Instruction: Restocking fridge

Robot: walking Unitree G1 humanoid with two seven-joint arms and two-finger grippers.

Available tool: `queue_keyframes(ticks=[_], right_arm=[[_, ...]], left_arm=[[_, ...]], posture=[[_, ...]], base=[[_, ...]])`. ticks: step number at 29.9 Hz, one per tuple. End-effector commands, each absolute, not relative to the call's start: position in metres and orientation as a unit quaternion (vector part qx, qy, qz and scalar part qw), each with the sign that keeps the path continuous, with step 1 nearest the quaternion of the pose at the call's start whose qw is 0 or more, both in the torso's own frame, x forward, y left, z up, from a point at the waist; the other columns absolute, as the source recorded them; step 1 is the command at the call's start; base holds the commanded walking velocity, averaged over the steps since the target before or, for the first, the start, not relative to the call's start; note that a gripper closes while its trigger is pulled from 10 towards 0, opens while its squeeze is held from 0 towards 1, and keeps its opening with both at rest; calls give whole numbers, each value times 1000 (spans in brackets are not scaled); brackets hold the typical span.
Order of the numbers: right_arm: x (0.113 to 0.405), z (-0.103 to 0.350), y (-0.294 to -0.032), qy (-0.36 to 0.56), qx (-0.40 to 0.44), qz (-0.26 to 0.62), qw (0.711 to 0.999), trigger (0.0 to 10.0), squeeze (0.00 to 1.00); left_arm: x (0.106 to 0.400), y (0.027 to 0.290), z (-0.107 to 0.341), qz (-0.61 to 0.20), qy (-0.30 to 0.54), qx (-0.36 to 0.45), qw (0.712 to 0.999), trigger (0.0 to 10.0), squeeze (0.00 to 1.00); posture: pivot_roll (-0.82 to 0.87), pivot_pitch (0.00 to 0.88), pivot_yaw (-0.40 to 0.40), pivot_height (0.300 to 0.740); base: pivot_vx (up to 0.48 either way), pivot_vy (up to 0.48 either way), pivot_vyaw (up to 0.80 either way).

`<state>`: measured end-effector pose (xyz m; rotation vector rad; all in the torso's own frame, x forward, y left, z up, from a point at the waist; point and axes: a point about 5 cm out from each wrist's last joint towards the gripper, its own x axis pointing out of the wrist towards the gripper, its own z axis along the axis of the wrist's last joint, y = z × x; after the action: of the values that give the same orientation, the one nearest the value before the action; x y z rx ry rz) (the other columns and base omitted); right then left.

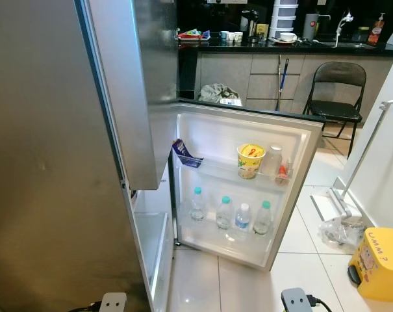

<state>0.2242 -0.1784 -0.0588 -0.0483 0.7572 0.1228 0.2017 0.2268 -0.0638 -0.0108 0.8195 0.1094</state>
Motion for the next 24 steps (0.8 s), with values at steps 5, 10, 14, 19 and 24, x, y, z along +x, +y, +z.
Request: queue_keyframes(ticks=[5,10,14,19,24], right_arm=[[213,-65,-184,388,-25,58,920,10000,0],[212,-66,-184,392,-32,65,917,10000,0],[212,-66,-183,393,-34,66,916,10000,0],[212,-66,-182,394,-36,69,916,10000,0],[212,-66,-183,394,-42,71,915,10000,0]], left_arm=[[199,220,-68,49,407,-16,912,10000,0],[196,220,-69,45,413,-19,910,10000,0],[195,219,-69,43,411,-20,911,10000,0],[195,217,-70,34,408,-31,912,10000,0],[197,215,-69,32,404,-35,914,10000,0]], posture=[[-5,45,-1,740],[-5,45,0,740],[-5,44,-1,740],[-5,46,1,740],[-4,49,2,740]], base=[[0,0,0],[0,0,0],[0,0,0],[0,0,0],[0,0,0]])
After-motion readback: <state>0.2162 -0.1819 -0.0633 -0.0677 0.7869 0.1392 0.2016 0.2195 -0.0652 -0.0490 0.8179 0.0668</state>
